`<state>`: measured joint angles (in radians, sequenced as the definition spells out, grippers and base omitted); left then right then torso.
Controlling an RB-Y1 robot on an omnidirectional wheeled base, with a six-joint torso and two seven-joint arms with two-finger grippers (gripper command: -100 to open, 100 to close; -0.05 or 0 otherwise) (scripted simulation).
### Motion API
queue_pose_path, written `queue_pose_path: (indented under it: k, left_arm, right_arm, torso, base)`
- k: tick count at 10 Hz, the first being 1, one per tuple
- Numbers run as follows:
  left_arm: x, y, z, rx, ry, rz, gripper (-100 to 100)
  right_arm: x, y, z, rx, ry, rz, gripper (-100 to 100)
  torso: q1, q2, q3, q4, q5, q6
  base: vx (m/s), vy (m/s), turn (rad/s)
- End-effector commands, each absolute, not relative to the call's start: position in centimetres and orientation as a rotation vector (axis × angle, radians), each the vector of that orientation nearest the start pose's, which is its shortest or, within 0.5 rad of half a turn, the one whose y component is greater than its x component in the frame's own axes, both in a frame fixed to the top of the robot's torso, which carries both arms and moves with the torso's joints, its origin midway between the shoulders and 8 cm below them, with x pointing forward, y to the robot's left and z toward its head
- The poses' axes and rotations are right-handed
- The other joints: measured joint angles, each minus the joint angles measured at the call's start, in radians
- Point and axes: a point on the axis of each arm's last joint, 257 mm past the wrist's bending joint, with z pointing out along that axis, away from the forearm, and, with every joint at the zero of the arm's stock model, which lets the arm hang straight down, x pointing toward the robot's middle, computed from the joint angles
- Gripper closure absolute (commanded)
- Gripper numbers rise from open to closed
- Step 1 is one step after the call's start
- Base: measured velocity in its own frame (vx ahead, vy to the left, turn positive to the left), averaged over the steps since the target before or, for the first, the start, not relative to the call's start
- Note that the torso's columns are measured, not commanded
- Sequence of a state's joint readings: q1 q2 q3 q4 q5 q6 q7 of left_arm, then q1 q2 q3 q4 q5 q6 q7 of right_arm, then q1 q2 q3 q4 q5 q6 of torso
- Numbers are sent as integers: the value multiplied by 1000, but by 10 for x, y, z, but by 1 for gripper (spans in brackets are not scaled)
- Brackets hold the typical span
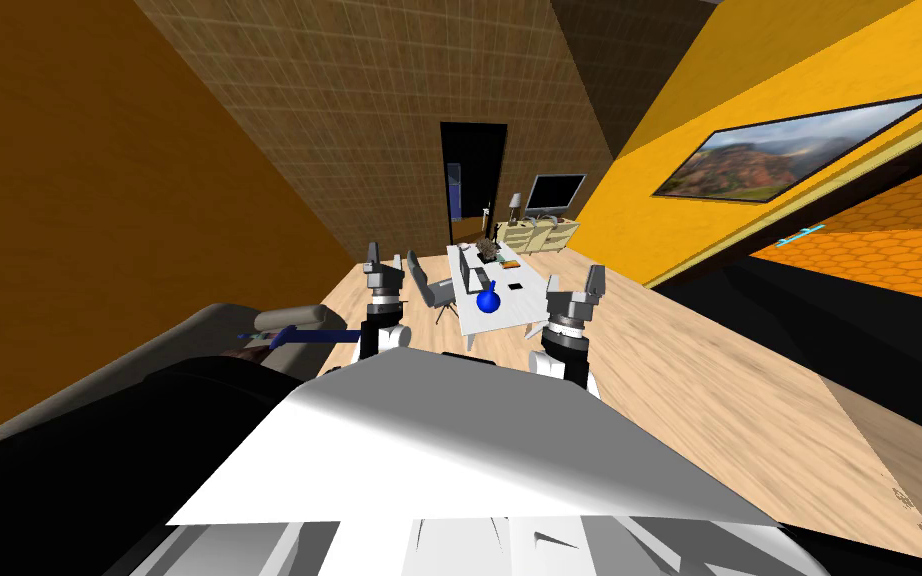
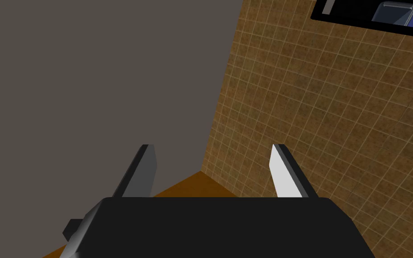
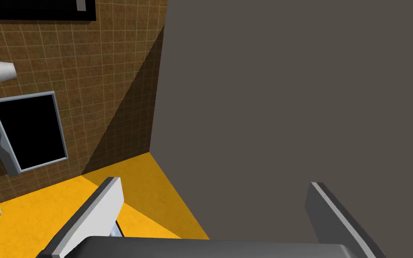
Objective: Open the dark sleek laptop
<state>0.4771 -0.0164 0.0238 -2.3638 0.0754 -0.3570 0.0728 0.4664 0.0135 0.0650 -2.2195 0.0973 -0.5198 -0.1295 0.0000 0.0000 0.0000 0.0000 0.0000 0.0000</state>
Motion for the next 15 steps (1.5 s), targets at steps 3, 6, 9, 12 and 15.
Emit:
queue_pose_path:
  k: [3,6,9,12,15]
  left_arm:
    - [349,294,42,-769,556,-1399,0]
    - [349,294,42,-769,556,-1399,0]
    - [349,294,42,-769,556,-1399,0]
    - [349,294,42,-769,556,-1398,0]
    - [349,294,42,-770,556,-1398,0]
  right_arm:
    - [359,-244,12,671,638,1439,0]
    - [359,-244,12,671,638,1439,0]
    - [359,-244,12,671,638,1439,0]
    - [370,-242,2,665,696,1476,-100]
    - [390,-249,-9,707,723,1537,-100]
  torso:
    - [0,175,-351,176,0,0]
    - [0,396,-792,396,0,0]
    - [0,618,-1234,617,0,0]
    - [0,735,-1470,734,0,0]
    - [0,738,-1476,738,0,0]
  base:
    - [0,0,0]
    - [0,0,0]
    - [0,0,0]
    - [-1,2,12]
    - [-3,6,27]
